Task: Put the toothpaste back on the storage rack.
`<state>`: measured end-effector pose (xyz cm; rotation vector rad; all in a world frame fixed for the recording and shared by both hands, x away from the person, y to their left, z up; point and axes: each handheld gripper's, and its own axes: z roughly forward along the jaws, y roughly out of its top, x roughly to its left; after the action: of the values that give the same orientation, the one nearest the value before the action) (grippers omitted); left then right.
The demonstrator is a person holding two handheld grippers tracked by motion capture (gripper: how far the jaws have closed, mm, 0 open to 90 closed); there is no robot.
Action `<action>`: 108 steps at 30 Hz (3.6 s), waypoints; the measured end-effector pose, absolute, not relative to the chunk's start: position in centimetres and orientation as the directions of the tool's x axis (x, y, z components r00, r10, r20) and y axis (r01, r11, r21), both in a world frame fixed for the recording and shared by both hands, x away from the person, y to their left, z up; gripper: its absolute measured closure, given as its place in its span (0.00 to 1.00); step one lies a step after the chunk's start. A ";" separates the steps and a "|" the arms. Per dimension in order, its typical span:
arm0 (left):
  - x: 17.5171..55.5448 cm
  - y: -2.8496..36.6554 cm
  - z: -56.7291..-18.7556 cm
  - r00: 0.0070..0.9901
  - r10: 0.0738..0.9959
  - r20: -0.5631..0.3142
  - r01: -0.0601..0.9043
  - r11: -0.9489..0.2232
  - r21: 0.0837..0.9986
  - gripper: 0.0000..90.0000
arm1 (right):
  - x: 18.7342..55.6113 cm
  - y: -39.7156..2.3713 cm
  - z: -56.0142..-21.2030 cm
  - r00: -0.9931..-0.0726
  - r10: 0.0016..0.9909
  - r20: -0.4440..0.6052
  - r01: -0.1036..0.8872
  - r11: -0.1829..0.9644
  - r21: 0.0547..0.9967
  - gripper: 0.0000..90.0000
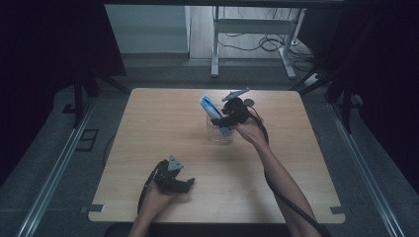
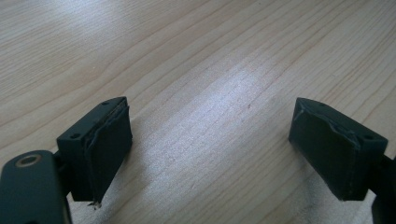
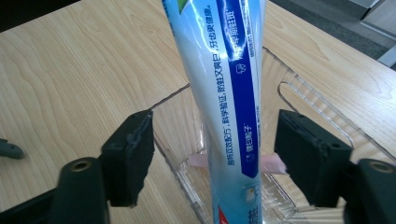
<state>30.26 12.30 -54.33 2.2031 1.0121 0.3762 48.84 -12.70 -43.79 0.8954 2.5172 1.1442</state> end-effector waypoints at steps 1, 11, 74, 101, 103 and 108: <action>30.3 12.3 -54.3 0.656 0.754 -0.018 0.559 -0.471 0.682 0.15 | 48.8 -12.8 -43.7 -0.787 0.616 0.033 0.431 0.510 0.744 0.30; 30.3 12.3 -54.3 0.656 0.754 -0.018 0.560 -0.471 0.682 0.15 | 47.9 -13.6 -43.1 -0.793 0.608 0.038 0.431 0.516 0.740 0.22; 30.3 12.3 -54.3 0.656 0.755 -0.019 0.559 -0.468 0.684 0.15 | 40.3 -19.3 -44.2 -0.797 0.604 0.020 0.428 0.540 0.724 0.08; 30.2 12.3 -54.4 0.653 0.757 -0.022 0.559 -0.463 0.688 0.15 | 36.4 -23.2 -46.9 -0.763 0.646 0.021 0.466 0.527 0.711 0.05; 30.2 12.3 -54.4 0.653 0.757 -0.021 0.559 -0.464 0.687 0.15 | 36.1 -23.6 -47.1 -0.760 0.650 0.023 0.471 0.525 0.709 0.03; 30.2 12.3 -54.4 0.652 0.758 -0.021 0.560 -0.463 0.687 0.15 | 35.2 -24.3 -47.6 -0.752 0.658 0.026 0.481 0.522 0.704 0.00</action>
<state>30.24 12.26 -54.36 2.1935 1.0168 0.3782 35.20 -24.28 -47.65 0.9625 2.5197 1.0532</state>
